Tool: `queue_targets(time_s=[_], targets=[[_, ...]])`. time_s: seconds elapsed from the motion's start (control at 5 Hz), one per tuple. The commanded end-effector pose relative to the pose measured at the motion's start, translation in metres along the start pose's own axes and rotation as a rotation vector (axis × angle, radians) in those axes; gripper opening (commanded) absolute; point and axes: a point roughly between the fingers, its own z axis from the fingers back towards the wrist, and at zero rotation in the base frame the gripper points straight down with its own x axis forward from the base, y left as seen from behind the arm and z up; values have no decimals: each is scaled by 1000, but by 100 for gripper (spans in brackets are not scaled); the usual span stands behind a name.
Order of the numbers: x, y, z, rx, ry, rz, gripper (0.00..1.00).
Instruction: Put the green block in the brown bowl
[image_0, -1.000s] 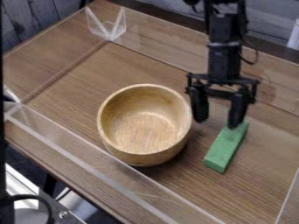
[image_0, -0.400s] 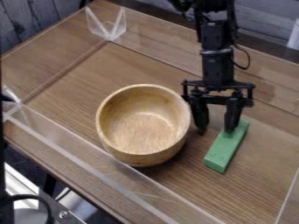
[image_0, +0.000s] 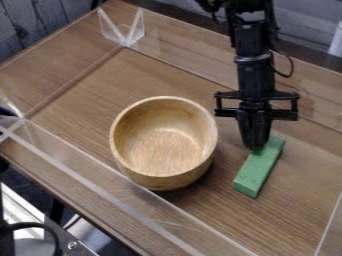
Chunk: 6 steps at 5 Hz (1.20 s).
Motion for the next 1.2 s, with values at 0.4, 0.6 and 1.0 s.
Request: queue_targets(time_s=[0.4, 0.6, 1.0], targets=[[-4, 14, 40, 48, -89, -106, 0], [-4, 12, 61, 24, -80, -113, 0], [-16, 12, 97, -16, -162, -107, 0]])
